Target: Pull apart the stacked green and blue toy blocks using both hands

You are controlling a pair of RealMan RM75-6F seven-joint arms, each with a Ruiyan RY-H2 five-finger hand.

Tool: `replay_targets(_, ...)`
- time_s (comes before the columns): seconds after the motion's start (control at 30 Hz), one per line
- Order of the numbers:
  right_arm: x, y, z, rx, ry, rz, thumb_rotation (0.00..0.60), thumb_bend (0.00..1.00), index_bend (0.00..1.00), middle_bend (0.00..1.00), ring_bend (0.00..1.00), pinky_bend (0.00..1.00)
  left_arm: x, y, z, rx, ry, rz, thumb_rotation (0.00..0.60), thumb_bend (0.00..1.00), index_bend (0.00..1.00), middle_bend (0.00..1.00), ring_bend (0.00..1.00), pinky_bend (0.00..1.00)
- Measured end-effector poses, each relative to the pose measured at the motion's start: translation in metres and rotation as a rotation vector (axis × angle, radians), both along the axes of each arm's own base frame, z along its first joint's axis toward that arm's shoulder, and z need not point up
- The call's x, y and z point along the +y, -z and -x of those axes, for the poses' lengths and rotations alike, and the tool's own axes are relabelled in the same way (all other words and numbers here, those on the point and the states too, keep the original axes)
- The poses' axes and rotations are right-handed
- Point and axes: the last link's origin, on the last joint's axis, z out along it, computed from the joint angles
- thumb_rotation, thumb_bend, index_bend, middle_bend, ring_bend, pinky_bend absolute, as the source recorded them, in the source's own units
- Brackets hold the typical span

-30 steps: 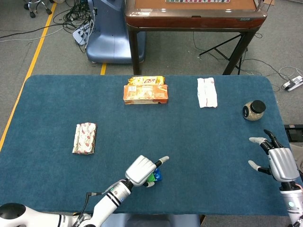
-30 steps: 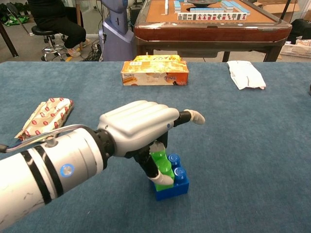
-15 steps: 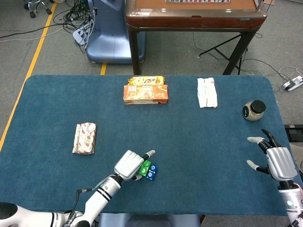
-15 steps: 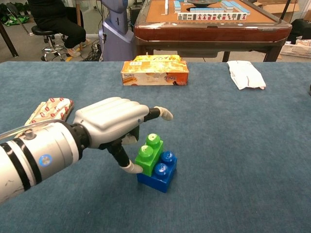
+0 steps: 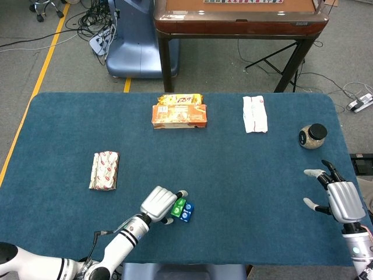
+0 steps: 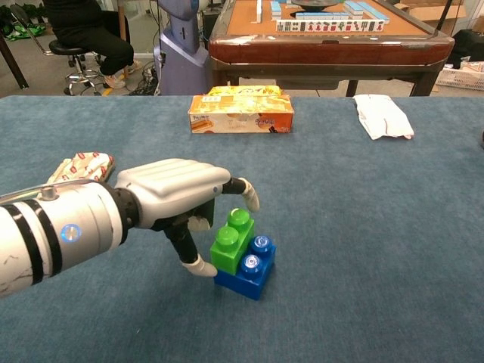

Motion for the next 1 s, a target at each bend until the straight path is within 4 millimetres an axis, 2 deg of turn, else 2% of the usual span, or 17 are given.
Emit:
replay_targets(0.37, -0.0009, 0.0023, 0.0019, -0.001, 0.007, -0.011, 0.6, 0.09, 0.31, 0.35, 0.33, 0.44, 0.001, 0.0001, -0.0038, 0.002, -0.015, -0.003, 0.6, 0.09, 0.41, 1.0, 0.94, 1.0)
replay_targets(0.6, -0.0015, 0.0039, 0.0016, -0.001, 0.007, -0.018, 0.6, 0.09, 0.31, 0.35, 0.33, 0.44, 0.0032, 0.0026, -0.0012, -0.003, -0.029, -0.001, 0.6, 0.09, 0.44, 1.0, 0.94, 1.0)
replay_targets(0.87, -0.0027, 0.0046, 0.0006, -0.004, 0.003, -0.021, 0.6, 0.09, 0.31, 0.35, 0.33, 0.44, 0.0036, 0.0001, -0.0025, -0.053, -0.046, 0.005, 0.6, 0.11, 0.56, 1.0, 0.95, 1.0)
replay_targets(1.0, -0.0035, 0.0048, -0.0012, -0.008, -0.005, -0.021, 0.6, 0.09, 0.31, 0.35, 0.33, 0.44, 0.0026, -0.0027, -0.0017, -0.091, -0.06, 0.013, 0.6, 0.14, 0.59, 1.0, 0.95, 1.0)
